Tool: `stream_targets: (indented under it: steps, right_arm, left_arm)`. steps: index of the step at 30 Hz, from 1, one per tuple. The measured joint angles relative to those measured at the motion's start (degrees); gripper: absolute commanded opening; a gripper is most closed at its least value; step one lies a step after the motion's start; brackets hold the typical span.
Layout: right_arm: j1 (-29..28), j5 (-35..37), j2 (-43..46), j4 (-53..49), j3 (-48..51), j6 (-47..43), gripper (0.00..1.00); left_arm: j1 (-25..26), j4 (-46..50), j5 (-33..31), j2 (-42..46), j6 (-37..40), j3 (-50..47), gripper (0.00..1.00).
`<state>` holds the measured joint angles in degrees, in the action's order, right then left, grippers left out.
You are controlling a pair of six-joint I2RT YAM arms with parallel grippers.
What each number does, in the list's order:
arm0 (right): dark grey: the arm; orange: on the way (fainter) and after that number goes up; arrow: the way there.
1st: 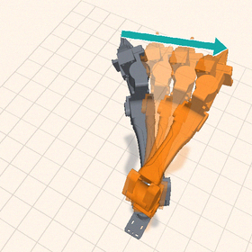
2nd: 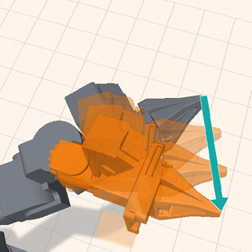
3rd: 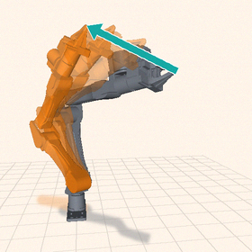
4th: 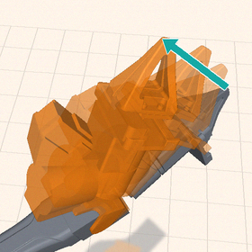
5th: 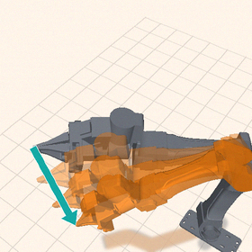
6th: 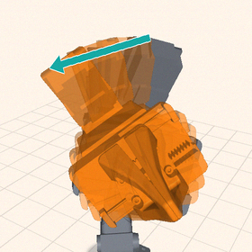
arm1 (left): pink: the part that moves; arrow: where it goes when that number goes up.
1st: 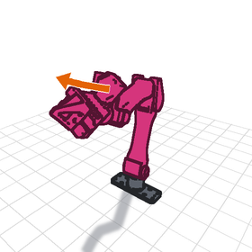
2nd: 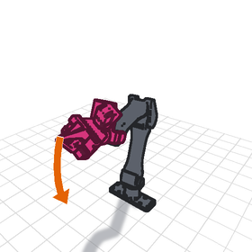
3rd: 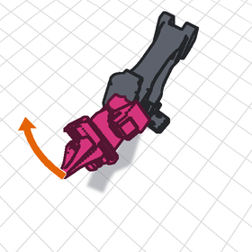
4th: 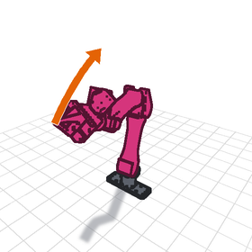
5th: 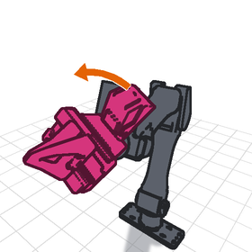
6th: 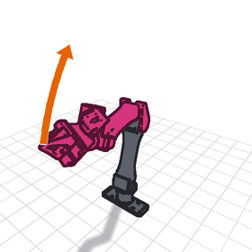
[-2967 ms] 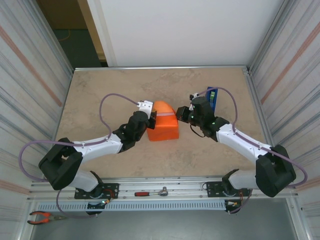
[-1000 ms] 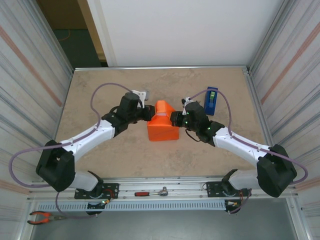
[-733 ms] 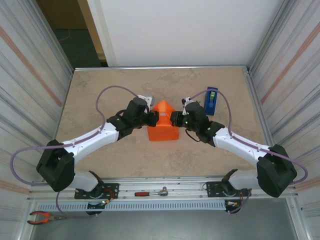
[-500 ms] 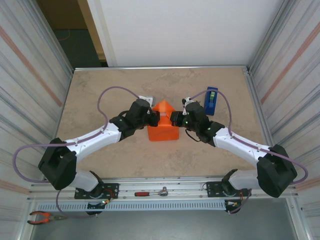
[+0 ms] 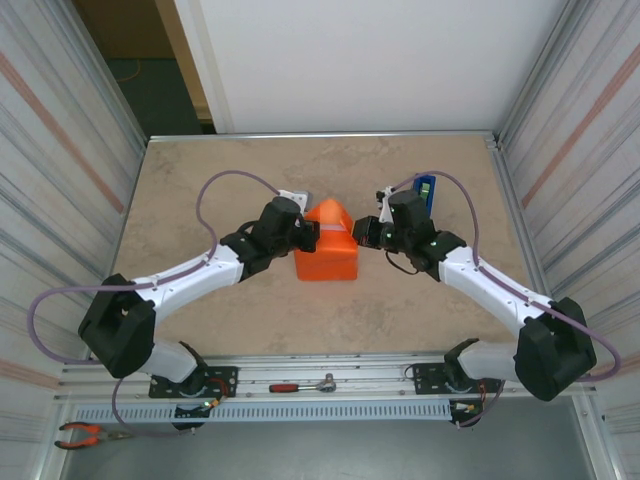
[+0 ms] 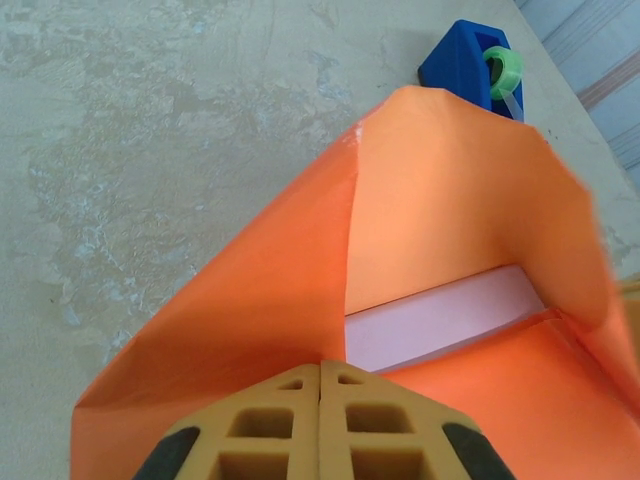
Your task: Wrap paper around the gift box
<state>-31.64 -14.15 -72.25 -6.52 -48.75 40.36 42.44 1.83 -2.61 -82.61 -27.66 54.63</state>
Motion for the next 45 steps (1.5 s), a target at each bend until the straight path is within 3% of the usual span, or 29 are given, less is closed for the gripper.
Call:
stream_targets:
  steps: [6,13,17,31,38,45]
  right_arm:
    - [-2.32,-1.05,-0.46,0.87,0.98,-1.36,0.0]
    - [-4.39,-0.66,-0.48,1.29,1.4,-2.49,0.0]
    - [-4.59,-0.42,-0.04,3.17,2.6,-2.34,0.0]
    - [-6.19,2.6,1.11,6.05,4.74,-1.84,0.0]
    - [-6.78,3.87,1.22,6.03,4.74,-1.84,0.0]
    - [-6.91,3.58,1.73,4.96,4.72,-1.81,0.0]
  left_arm:
    - [-0.55,0.09,1.09,-0.13,0.87,0.13,0.05]
    - [-1.29,-0.39,2.84,-0.59,-1.95,0.87,0.31]
    - [-0.61,-1.49,2.93,-0.59,-3.89,0.92,0.39]
    - [2.75,-10.14,-1.81,-0.11,-2.71,-3.08,0.52]
    - [6.01,-10.86,-8.7,-1.36,1.33,-3.1,0.53]
    - [10.95,-11.15,-21.59,-4.07,7.17,-2.75,0.41]
